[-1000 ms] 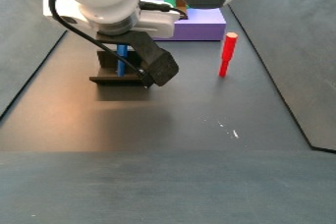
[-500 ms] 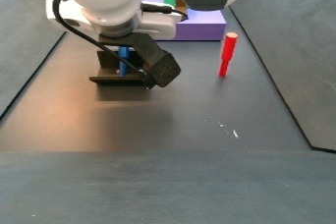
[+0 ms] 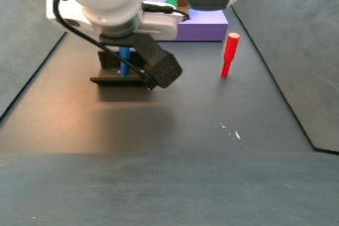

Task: Pick up the blue object. Move up. Place the blue object on the fixture. Regrasp the blue object. Move to above the board. Insert the blue object.
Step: Regrasp the blue object.

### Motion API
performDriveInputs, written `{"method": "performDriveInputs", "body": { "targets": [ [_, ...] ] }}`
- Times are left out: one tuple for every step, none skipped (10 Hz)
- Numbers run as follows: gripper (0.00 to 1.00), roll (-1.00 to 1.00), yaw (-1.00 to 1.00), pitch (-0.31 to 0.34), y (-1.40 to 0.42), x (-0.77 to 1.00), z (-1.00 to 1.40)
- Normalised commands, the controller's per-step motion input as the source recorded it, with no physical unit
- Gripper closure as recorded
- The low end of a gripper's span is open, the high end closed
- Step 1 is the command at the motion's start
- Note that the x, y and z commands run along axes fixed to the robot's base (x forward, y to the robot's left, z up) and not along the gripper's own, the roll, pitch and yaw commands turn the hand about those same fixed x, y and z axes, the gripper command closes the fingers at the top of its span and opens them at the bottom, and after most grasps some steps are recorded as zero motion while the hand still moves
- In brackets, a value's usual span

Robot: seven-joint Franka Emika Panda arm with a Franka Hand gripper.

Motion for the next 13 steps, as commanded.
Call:
{"method": "performDriveInputs", "body": {
  "targets": [
    [0.0, 0.78, 0.0, 0.0, 0.04, 0.06, 0.65],
    [0.0, 1.0, 0.0, 0.0, 0.04, 0.0, 0.48],
    [0.0, 1.0, 0.0, 0.0, 0.06, 0.0, 0.36],
    [0.0, 1.0, 0.0, 0.0, 0.07, 0.0, 0.33],
    [0.0, 1.0, 0.0, 0.0, 0.03, 0.0, 0.23],
    [0.0, 1.0, 0.05, 0.0, 0.0, 0.0, 0.05],
    [0.0, 1.0, 0.25, 0.0, 0.0, 0.02, 0.01],
    [0.0, 1.0, 0.33, 0.0, 0.0, 0.0, 0.0],
    [0.0, 1.0, 0.39, 0.0, 0.0, 0.0, 0.0],
    [0.0, 1.0, 0.39, 0.0, 0.0, 0.0, 0.0],
    [0.0, 1.0, 0.39, 0.0, 0.0, 0.0, 0.0],
    [0.0, 1.0, 0.29, -0.049, -0.19, -0.13, 0.0],
    [0.0, 1.0, 0.23, -0.04, -0.28, -0.14, 0.0]
  ]
}}
